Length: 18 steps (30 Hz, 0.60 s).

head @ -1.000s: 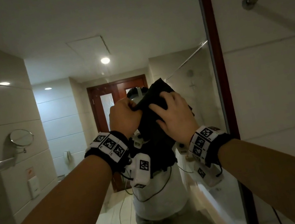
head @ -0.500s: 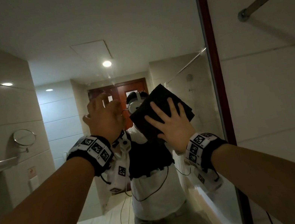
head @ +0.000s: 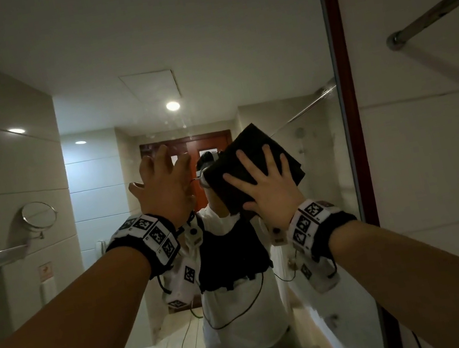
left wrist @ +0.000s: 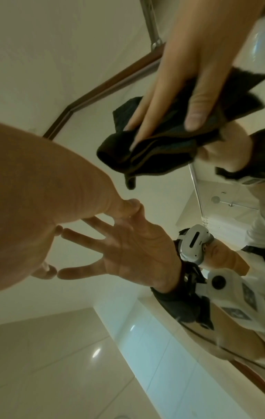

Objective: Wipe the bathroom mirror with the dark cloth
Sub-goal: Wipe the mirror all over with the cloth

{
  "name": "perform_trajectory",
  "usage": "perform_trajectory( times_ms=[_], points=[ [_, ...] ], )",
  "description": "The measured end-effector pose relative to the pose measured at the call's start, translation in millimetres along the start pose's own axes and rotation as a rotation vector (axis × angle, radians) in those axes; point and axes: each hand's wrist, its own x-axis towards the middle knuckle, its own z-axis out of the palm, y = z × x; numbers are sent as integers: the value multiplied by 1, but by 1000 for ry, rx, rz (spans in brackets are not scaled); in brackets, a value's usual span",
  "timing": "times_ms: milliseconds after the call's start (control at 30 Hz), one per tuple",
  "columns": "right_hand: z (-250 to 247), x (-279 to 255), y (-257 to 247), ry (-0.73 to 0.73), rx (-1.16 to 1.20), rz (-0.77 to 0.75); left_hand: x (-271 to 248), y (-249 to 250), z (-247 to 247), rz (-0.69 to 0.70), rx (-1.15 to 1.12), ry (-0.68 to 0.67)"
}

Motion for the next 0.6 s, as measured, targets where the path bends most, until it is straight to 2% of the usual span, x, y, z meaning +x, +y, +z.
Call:
perform_trajectory(
  times_ms=[267, 367, 500, 600],
  points=[
    [-34, 50, 29, 64, 88, 133, 0, 2, -2, 2, 61, -9],
    [-44, 51, 28, 87, -1, 137, -1, 5, -5, -2, 55, -9],
    [-54, 51, 22, 194, -156, 104, 0, 4, -4, -7, 50, -6],
    [-57, 52, 20, 230, -192, 97, 2, 2, -3, -5, 54, -16]
  ],
)
